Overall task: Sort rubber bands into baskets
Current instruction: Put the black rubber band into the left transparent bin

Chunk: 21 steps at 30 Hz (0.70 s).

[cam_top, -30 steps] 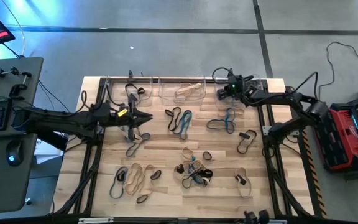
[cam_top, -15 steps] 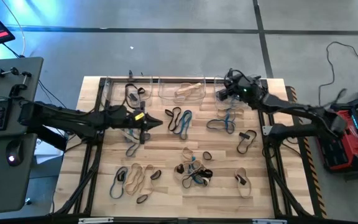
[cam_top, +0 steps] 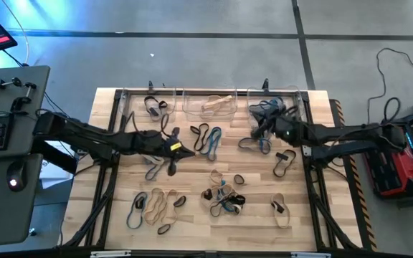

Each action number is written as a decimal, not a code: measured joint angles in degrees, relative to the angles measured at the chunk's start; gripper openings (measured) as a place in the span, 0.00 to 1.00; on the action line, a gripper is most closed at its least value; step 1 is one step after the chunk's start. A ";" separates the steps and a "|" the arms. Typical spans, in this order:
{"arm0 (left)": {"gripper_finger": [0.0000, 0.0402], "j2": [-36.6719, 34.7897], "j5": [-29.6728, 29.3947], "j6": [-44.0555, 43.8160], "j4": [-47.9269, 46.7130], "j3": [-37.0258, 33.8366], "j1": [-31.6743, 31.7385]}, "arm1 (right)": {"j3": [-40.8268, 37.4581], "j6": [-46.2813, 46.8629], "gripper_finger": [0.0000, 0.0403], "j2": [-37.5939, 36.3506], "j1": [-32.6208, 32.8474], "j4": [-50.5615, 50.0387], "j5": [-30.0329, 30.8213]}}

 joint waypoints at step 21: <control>0.18 19.52 7.72 2.35 -0.18 9.21 -7.02 | -1.87 7.49 0.00 6.88 18.00 3.06 11.93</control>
